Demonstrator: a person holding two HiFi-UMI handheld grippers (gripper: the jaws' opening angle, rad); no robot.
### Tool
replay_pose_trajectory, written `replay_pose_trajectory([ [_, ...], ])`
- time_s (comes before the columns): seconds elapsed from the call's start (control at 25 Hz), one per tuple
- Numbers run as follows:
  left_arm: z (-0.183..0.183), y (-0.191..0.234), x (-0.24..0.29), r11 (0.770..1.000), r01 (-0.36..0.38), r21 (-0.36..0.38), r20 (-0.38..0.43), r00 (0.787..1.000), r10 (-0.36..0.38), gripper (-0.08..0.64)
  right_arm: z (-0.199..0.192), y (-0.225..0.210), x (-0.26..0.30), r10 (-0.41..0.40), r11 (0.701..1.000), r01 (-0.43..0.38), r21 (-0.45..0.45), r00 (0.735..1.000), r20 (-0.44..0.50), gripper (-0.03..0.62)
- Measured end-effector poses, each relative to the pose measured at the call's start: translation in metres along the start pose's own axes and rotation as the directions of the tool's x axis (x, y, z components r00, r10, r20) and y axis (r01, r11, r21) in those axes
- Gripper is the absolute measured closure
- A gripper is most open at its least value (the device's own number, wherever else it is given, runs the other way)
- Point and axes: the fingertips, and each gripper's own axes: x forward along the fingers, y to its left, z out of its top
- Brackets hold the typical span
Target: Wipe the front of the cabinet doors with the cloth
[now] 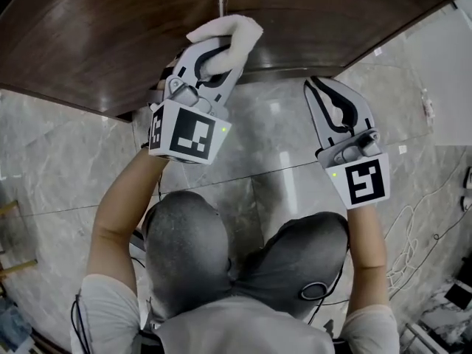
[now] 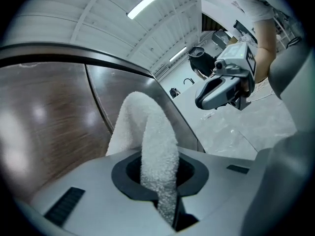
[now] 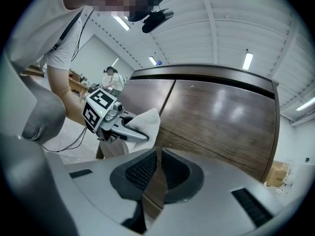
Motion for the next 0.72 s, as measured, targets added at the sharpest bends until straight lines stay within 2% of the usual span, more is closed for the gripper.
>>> replay_pose_trajectory([
  [0.24,-0.003,-0.012,0.04,0.999,0.004,-0.034,0.01,1.0,-0.004,0.502,-0.018,-0.02,-0.026,-0.05,0.999,0.05,-0.004,0.997,-0.051,0.54],
  [0.72,0.012,-0.049,0.096,1.0,0.012,-0.025,0.02,1.0,-0.012,0.502,-0.058,-0.055,-0.072,-0.105,0.994,0.108,0.032,0.99,-0.093,0.54],
])
